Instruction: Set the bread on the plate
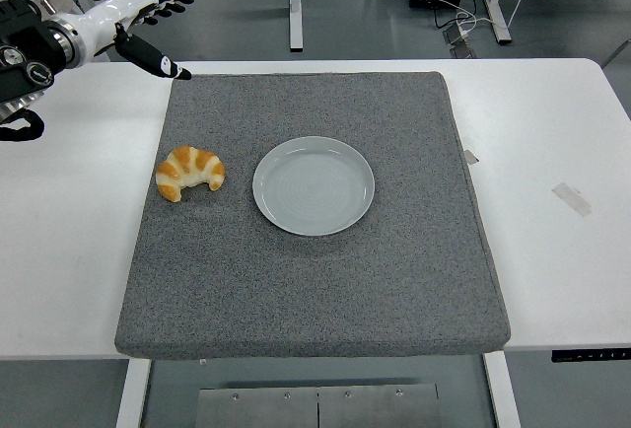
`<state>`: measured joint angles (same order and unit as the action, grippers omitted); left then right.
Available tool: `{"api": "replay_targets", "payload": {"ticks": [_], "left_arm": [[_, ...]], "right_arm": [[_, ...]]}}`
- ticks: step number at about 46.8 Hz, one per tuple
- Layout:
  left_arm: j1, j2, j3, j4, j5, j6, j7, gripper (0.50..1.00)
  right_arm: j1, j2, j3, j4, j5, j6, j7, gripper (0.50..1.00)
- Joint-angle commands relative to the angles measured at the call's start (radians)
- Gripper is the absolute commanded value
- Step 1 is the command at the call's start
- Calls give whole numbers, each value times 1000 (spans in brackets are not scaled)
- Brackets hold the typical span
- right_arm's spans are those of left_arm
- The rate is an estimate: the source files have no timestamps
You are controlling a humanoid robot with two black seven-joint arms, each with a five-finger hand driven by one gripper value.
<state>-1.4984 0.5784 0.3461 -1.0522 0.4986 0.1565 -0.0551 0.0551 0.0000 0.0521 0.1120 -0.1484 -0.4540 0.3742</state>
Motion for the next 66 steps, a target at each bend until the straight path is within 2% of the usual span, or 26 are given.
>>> {"api": "replay_targets", "payload": {"ticks": [1, 26, 33, 46, 55, 62, 66], "left_arm": [[6, -3, 25, -3, 0, 0, 0, 942], [122, -18, 79, -23, 0, 2, 4, 942], [124, -14, 80, -71, 0, 3, 4, 942], [141, -11, 89, -72, 0, 5, 4, 936], [178, -17, 103, -72, 1, 32, -2, 936], [213, -20, 90, -72, 52, 95, -11, 936], [240, -22, 73, -71, 57, 110, -11, 934]], "right_arm": [[0, 0, 0, 0, 1, 0, 0, 1000], [0, 0, 2, 0, 0, 0, 0, 1000], [0, 0, 0, 0, 1, 0, 0, 1000], [0, 0, 0, 0, 1, 0, 0, 1000], [0, 0, 0, 0, 1, 0, 0, 1000], [0, 0, 0, 0, 0, 0, 0, 1000], [0, 0, 0, 0, 0, 1, 0, 1000]]}}
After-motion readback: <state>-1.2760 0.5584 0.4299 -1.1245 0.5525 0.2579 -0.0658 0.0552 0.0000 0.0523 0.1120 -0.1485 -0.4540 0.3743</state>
